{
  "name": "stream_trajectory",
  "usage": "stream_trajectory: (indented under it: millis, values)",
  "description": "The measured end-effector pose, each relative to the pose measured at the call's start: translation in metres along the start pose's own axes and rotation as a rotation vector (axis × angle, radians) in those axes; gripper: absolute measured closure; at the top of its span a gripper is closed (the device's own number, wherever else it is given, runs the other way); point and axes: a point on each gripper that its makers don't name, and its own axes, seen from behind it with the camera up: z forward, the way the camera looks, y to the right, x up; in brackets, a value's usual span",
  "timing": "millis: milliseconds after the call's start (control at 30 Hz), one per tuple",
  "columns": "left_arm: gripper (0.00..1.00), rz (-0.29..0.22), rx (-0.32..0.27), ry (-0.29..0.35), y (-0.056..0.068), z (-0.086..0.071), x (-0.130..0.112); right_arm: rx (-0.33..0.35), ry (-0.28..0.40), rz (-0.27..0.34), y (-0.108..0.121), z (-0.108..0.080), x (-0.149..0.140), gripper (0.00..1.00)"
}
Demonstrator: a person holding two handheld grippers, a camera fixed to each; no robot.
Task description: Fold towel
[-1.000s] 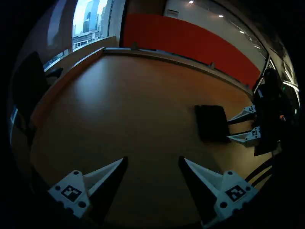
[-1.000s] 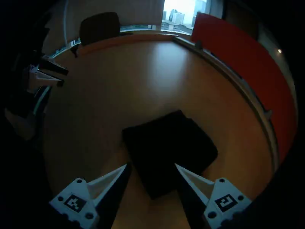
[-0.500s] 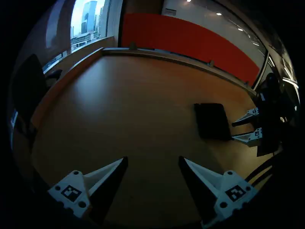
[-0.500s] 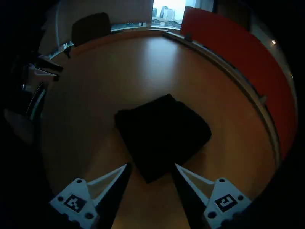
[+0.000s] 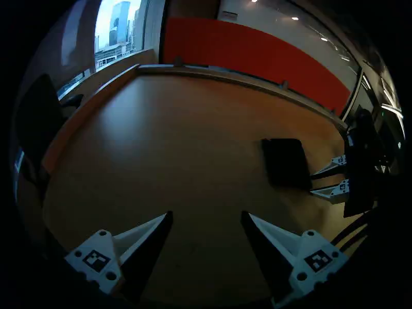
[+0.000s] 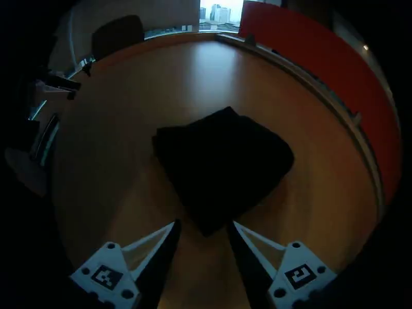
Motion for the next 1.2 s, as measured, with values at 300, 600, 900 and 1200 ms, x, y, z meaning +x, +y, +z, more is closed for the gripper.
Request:
stream_trajectory:
  millis: [300, 600, 900, 1200]
  values:
    - [0.02, 0.000, -0.006, -0.001, 0.001, -0.001, -0.001, -0.005, -0.001, 0.040, 0.002, 0.005, -0.005, 0.53]
    - [0.02, 0.002, -0.011, 0.001, 0.004, -0.002, -0.002, -0.021, -0.014, 0.059, 0.005, 0.006, -0.012, 0.70]
    - [0.02, 0.003, -0.015, 0.004, 0.005, -0.002, -0.001, -0.003, -0.008, 0.080, 0.000, 0.006, -0.013, 0.88]
    - [0.02, 0.003, -0.019, 0.005, 0.007, -0.002, 0.000, -0.010, 0.001, 0.087, 0.003, 0.004, -0.010, 0.96]
